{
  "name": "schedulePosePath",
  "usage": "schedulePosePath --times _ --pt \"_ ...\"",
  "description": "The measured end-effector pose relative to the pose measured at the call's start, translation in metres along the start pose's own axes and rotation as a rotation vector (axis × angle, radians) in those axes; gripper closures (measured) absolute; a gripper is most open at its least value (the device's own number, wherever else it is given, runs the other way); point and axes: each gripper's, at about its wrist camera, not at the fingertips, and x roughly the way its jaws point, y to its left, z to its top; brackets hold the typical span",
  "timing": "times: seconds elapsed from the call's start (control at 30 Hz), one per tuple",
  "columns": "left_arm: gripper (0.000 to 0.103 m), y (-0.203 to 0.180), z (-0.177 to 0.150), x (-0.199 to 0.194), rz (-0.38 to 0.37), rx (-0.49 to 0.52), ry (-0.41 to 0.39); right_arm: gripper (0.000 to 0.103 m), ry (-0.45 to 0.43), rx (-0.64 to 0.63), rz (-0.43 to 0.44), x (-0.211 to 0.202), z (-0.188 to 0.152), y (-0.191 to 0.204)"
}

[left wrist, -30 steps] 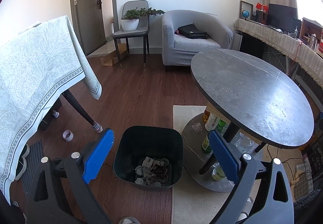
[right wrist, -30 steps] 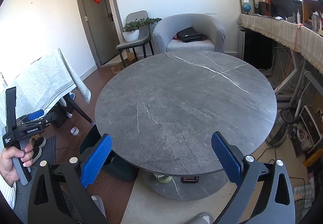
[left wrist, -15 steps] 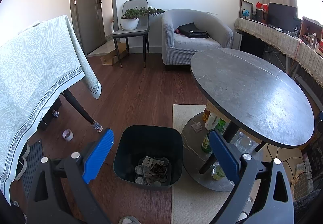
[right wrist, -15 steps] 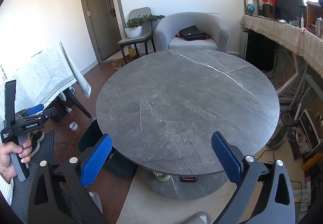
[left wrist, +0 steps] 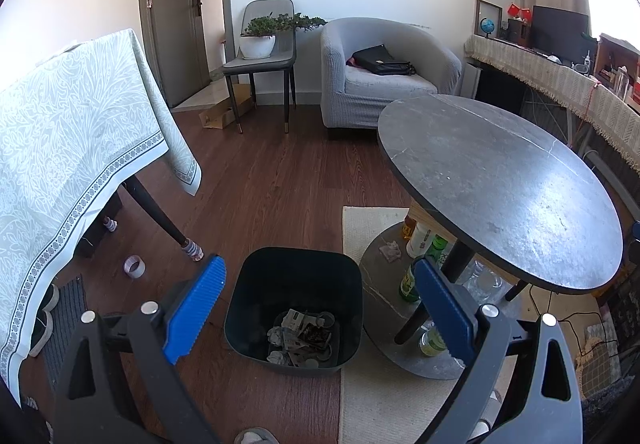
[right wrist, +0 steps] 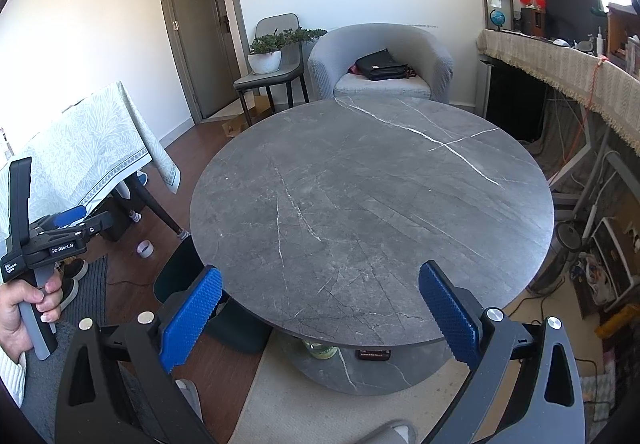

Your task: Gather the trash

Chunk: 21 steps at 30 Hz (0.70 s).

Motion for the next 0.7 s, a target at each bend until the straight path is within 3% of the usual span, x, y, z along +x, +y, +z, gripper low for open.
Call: schedulePosePath --times 0.7 --pt "0.006 0.0007 0.0006 -0.0001 0.001 -0.001 0.0 0.004 0.008 0.004 0.001 0.0016 0.0018 -0.001"
